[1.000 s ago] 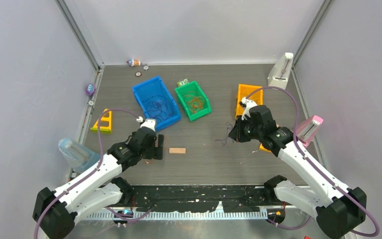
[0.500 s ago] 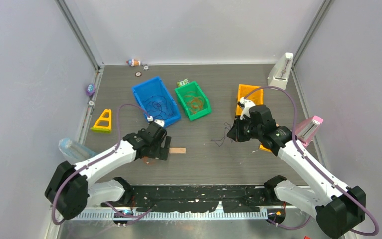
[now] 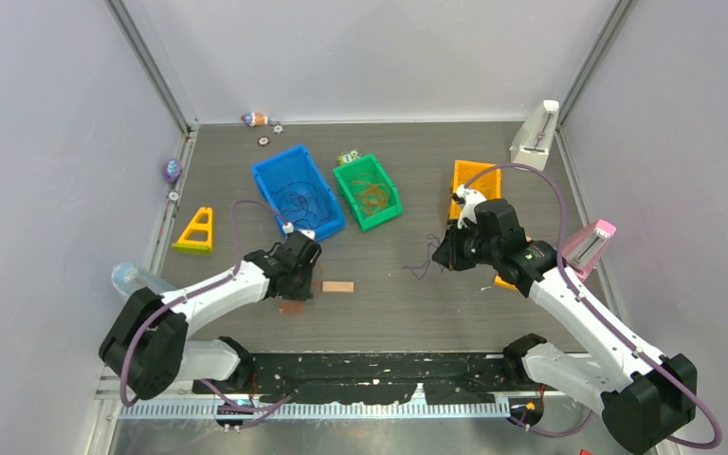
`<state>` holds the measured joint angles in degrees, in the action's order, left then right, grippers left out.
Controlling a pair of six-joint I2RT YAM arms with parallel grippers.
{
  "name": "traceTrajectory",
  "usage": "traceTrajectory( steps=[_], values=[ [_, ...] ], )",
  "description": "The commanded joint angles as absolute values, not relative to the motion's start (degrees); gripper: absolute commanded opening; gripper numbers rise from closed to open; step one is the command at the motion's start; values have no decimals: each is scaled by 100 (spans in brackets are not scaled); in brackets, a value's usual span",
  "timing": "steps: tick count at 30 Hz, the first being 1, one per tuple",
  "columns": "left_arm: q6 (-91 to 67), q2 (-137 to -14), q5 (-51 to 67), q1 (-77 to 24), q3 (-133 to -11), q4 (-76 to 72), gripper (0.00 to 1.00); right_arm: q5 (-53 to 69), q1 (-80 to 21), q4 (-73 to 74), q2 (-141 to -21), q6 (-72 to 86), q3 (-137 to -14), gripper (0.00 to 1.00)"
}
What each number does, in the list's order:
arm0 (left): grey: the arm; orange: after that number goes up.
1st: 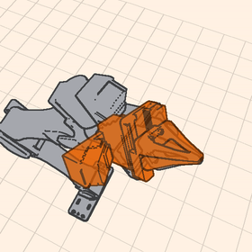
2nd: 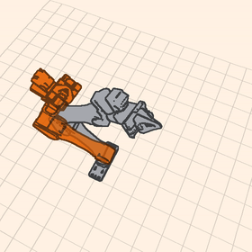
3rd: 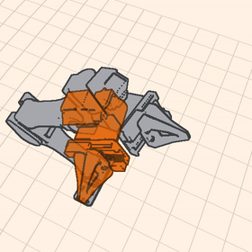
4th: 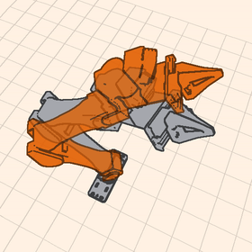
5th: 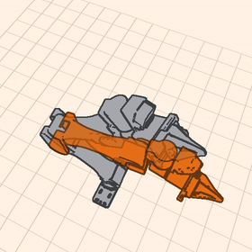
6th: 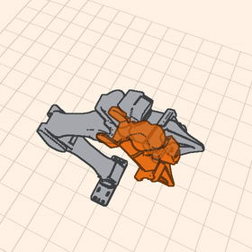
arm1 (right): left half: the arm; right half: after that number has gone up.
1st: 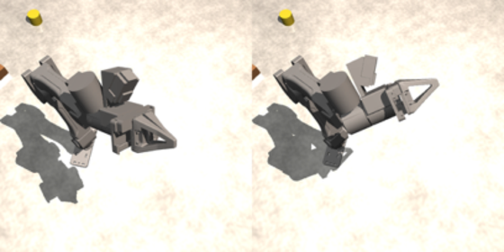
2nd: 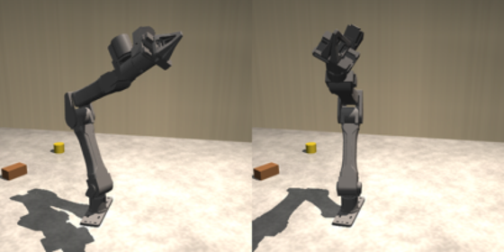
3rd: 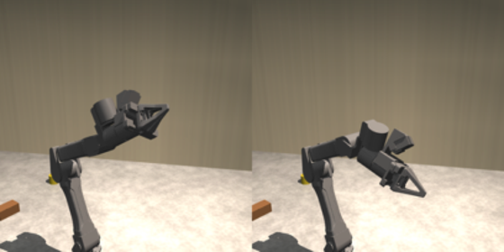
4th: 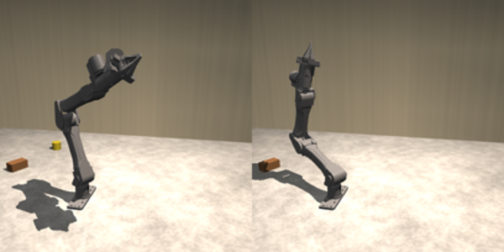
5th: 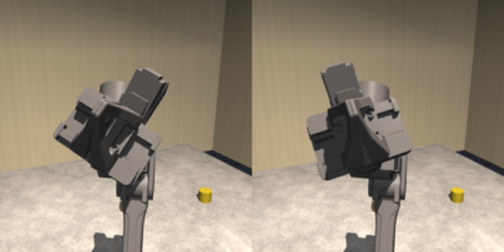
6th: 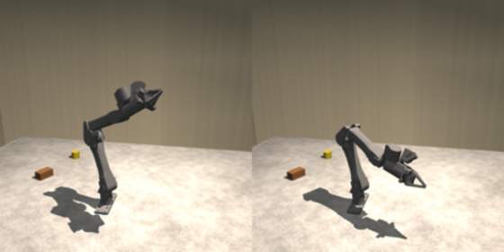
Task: Untangle the cables
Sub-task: Place the cable in the bin.
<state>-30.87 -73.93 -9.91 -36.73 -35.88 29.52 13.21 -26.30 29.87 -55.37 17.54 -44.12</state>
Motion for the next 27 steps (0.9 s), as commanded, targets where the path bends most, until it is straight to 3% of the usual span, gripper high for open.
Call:
traceTrajectory(
  steps=[1,9,17,27],
  values=[
    [-3147,-6757,-733,-3671,-3897,3199,0,1287,-2645,2843,-5427,1632,-4514,5],
    [-2691,-6655,-102,-3671,-6109,3710,0,1117,-2646,2823,-5507,1624,-4522,5],
    [-3143,-8255,692,-3668,-7684,2667,0,1064,-2646,2877,-5414,1668,-4582,5],
    [-4055,-10297,-399,-3573,-8171,313,0,860,-2645,2943,-5100,1709,-4659,5]
  ],
)
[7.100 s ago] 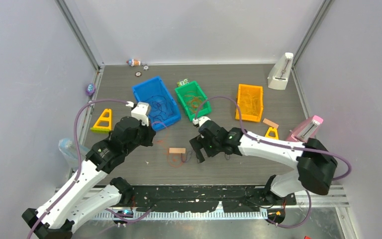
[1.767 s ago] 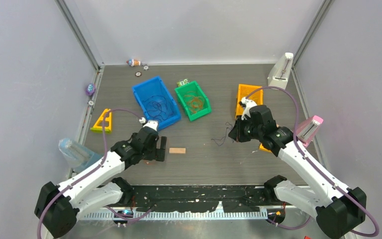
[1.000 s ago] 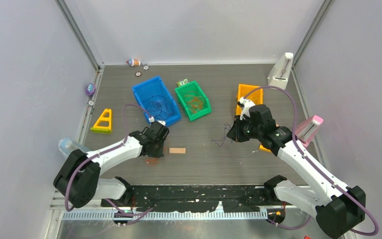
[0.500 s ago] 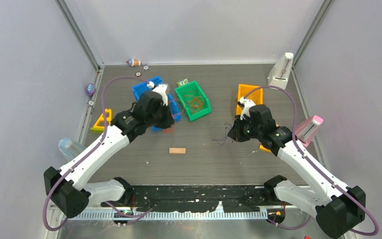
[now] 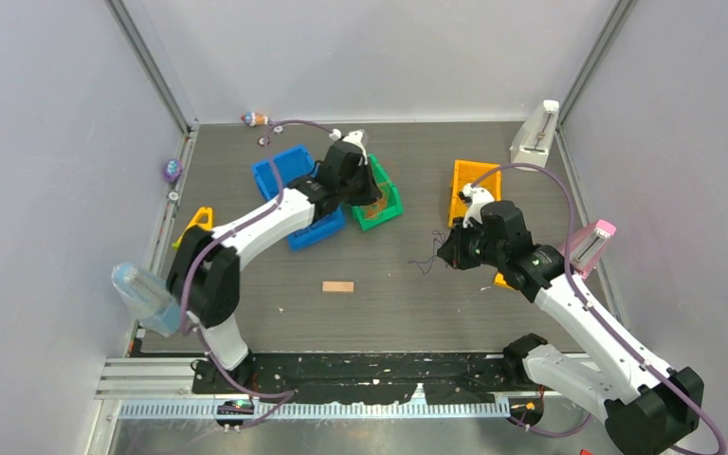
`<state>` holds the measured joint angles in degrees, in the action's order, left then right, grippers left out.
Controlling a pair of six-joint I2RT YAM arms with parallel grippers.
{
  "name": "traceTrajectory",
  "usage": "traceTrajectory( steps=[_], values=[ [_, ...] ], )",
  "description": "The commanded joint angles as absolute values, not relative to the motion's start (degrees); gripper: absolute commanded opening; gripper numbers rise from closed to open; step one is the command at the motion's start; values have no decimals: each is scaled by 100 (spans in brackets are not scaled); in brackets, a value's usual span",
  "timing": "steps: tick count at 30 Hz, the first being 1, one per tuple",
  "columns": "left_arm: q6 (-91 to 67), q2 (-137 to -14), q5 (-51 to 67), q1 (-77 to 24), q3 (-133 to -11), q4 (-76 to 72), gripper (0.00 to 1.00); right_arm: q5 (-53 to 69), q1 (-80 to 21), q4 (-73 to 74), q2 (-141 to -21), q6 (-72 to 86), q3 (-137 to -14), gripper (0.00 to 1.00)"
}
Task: Untangle the cables
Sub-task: Place the cable in the bin.
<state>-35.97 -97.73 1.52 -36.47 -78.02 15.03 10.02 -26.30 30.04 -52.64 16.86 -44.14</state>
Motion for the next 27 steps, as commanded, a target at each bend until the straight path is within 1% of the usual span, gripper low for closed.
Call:
traceTrajectory(
  steps=[1,6,9,14,18,20,23,27],
  values=[
    [-4078,-10512,-503,-3561,-8309,305,0,843,-2645,2999,-5099,1702,-4685,5],
    [-4352,-11454,-999,-3495,-9002,949,0,798,-2644,3055,-5003,1681,-4700,5],
    [-4665,-11631,-1412,-3463,-9130,1412,0,763,-2633,3058,-4951,1690,-4654,5],
    [-4798,-11867,-1839,-3420,-9570,2097,4,727,-2640,3053,-4939,1701,-4529,5],
    [-4989,-12118,-1665,-3257,-9885,2385,5,706,-2636,3055,-4928,1710,-4493,6],
    [-5060,-12220,-1525,-3185,-9990,2418,7,694,-2630,3056,-4918,1713,-4479,6],
    [-5012,-12410,-1409,-3133,-10136,2451,10,682,-2628,3063,-4913,1722,-4474,5],
    [-5005,-12428,-1245,-3085,-10024,2303,18,658,-2626,3100,-4913,1727,-4481,5]
  ],
)
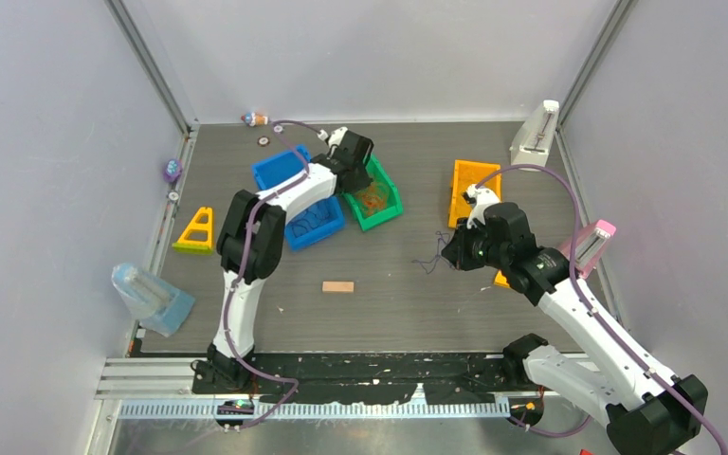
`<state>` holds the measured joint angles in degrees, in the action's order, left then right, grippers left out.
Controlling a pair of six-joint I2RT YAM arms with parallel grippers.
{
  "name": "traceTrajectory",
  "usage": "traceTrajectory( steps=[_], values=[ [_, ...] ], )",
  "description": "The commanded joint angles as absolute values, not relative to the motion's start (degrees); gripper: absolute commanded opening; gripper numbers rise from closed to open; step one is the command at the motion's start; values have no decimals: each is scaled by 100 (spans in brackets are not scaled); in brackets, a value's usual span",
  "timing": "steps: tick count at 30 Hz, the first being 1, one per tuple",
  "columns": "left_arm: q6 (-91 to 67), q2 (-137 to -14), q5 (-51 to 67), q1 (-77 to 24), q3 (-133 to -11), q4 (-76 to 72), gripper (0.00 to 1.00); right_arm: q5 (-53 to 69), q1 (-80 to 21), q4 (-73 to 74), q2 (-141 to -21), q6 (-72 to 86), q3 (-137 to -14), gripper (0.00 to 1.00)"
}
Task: Untangle the cables
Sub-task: Place the cable in the bin.
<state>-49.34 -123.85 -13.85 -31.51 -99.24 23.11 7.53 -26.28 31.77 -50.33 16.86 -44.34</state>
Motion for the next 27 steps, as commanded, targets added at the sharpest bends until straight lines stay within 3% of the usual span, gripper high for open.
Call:
traceTrajectory(
  steps=[1,9,15,22,24,27],
  values=[
    [-4983,-12405,-1240,-3084,-10001,2293,22,654,-2627,3117,-4909,1729,-4482,6],
    [-4574,-12029,-1107,-3047,-9842,2348,53,639,-2623,3126,-4922,1728,-4505,5],
    [-3978,-10895,-847,-3049,-9090,2037,74,799,-2619,3140,-4991,1686,-4525,5],
    [-3050,-9233,-440,-3058,-8059,2132,83,1278,-2620,3122,-5144,1591,-4651,5],
    [-2854,-8654,-656,-3058,-7750,2343,98,1391,-2631,3095,-5146,1610,-4702,5],
    [-2598,-7813,-1010,-3059,-7354,2806,100,1536,-2710,3050,-5205,1689,-4863,6]
  ],
)
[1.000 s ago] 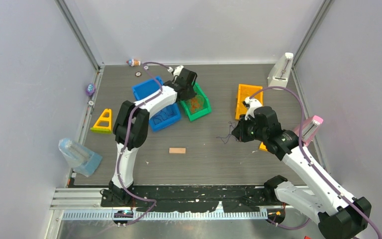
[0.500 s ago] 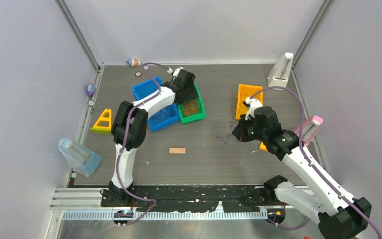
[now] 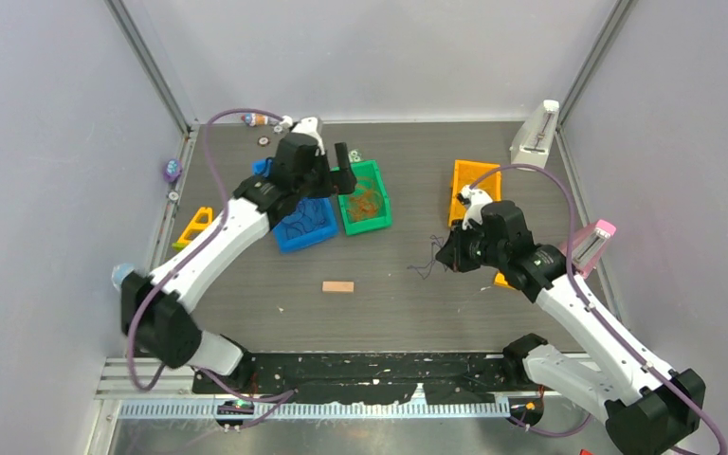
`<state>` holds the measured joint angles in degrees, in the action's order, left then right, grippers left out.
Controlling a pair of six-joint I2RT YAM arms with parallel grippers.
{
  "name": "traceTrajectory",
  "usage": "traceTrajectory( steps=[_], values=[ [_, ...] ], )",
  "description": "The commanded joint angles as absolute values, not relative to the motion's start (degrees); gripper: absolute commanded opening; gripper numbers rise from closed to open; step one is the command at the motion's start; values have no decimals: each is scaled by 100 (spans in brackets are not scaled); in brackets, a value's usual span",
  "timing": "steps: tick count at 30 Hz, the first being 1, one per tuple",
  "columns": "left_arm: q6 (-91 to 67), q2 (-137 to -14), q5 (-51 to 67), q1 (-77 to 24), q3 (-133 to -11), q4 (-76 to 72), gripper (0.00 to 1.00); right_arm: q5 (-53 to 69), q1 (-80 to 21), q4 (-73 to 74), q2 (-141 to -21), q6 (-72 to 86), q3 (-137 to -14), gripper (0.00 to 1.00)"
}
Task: Untangle the cables
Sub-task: Place the cable in the bin.
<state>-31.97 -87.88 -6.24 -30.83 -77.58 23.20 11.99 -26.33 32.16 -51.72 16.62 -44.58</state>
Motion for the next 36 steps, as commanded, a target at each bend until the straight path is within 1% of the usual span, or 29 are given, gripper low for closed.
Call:
traceTrajectory(
  steps=[1,4,7,13,16,19,22,25,30,36],
  values=[
    [-2501,-7538,-1095,-3054,-7203,2906,100,1537,-2813,3030,-5231,1710,-4905,5],
    [-2264,-6672,-1274,-3046,-6658,3095,99,1359,-3124,3001,-5448,1804,-5223,5],
    [-2057,-5793,-1389,-3039,-6205,3237,100,1180,-3662,2891,-5778,1866,-5559,5],
    [-1950,-4709,-2100,-3025,-5971,4200,100,1112,-4296,2395,-6635,1991,-6514,5],
    [-1910,-4131,-2565,-3022,-5816,4446,99,1113,-4628,2192,-7108,1881,-7299,5],
    [-1898,-3556,-2871,-3023,-5533,4485,99,1294,-4747,2026,-7669,1797,-8087,5],
    [-1907,-3042,-2978,-3023,-5215,4496,99,1474,-4763,1649,-8058,1804,-8520,5],
    [-1934,-2565,-2993,-3021,-4961,4464,99,1723,-4759,1310,-8713,1823,-9011,5],
    [-1998,-2124,-2928,-3023,-4733,4458,100,2174,-4758,779,-9959,2116,-9864,5],
    [-1935,-1918,-3153,-3023,-4665,4561,99,2573,-4754,137,-11202,2631,-10761,5]
  ],
)
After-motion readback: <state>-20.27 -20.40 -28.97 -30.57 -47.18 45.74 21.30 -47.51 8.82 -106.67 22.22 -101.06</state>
